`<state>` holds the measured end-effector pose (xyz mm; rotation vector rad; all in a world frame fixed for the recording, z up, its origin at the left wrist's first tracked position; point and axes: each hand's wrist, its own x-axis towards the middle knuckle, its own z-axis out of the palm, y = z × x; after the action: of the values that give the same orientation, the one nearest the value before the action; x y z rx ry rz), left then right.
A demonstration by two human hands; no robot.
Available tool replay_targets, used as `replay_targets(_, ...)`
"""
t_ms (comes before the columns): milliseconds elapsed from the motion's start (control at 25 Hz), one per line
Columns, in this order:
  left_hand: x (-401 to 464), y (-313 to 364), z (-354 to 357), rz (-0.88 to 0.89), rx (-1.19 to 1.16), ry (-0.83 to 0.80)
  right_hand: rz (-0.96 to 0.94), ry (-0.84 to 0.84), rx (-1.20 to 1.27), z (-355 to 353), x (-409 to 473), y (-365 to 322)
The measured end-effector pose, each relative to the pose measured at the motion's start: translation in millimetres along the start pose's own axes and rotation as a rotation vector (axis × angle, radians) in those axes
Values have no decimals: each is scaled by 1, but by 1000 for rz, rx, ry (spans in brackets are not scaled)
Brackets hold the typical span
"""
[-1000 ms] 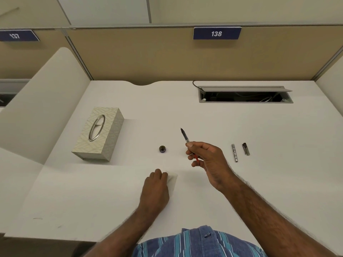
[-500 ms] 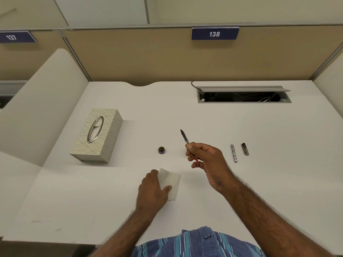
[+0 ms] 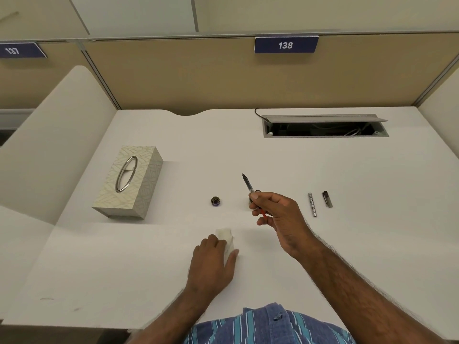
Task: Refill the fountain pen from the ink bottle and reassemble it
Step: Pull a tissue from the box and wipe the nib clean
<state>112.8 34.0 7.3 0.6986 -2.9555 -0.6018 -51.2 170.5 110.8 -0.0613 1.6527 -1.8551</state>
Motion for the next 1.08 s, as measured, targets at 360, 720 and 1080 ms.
replay_targets(360,17,-10,3,-312,-216,1,3,-1,3,1,-3,0)
replay_targets(720,47,3,-25,-405,-581,-32,-32,-4,-6,0,-9,-6)
replay_targets(1080,73,53,-151,-315,-1283,-5,-201,-28,-191,-6,-30,-27)
